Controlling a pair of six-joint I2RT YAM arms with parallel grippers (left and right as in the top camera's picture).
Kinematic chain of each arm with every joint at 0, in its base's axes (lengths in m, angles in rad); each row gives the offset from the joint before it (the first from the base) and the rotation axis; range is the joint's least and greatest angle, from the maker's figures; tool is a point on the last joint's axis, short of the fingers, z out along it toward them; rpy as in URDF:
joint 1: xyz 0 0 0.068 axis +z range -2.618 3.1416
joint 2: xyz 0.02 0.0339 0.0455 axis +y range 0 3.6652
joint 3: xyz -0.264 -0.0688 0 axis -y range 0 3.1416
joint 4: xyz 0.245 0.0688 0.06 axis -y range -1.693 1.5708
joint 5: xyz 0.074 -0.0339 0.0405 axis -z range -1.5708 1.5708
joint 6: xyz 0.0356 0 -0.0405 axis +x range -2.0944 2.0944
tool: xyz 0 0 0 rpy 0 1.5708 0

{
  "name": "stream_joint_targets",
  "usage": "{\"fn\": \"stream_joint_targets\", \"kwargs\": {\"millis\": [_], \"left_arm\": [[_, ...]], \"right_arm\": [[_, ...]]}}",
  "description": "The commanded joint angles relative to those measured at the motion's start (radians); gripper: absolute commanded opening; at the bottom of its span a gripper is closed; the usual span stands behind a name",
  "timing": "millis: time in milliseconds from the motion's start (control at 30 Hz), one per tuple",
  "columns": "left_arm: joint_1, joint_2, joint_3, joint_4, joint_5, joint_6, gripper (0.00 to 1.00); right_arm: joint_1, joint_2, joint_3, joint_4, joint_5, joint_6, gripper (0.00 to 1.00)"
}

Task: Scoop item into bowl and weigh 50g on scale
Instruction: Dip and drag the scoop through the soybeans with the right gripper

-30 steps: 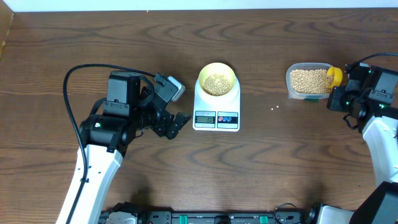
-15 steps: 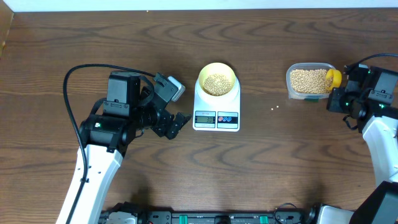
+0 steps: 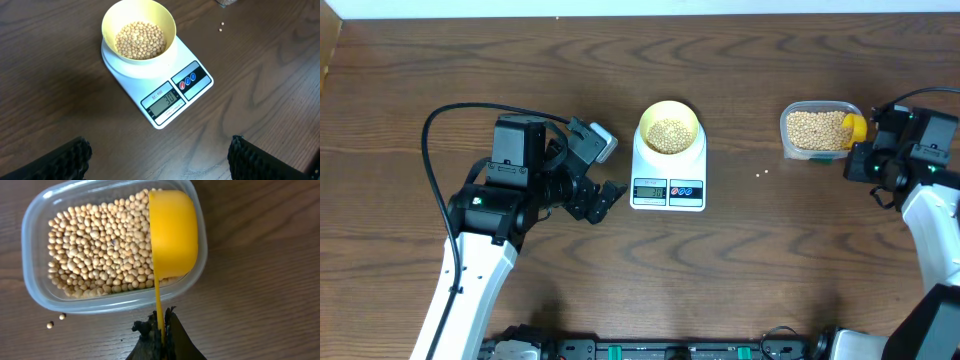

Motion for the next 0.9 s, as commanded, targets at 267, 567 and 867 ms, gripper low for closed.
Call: {"fn": "stream_joint_targets", "kwargs": {"millis": [267, 567, 867], "left_arm": [[-0.003, 0.004, -0.005, 0.001, 0.008, 0.013, 0.89], [-0.003, 0.004, -0.005, 0.001, 0.008, 0.013, 0.89], [-0.003, 0.004, -0.005, 0.001, 0.008, 0.013, 0.89]], "right_arm": [[0.02, 0.045, -0.006, 0.052, -0.033, 0.002, 0.01], [0.055, 0.047, -0.006, 0.051, -0.108, 0.013, 0.01], [0.084, 0.062, -0.006, 0.049, -0.097, 0.013, 0.01]]}}
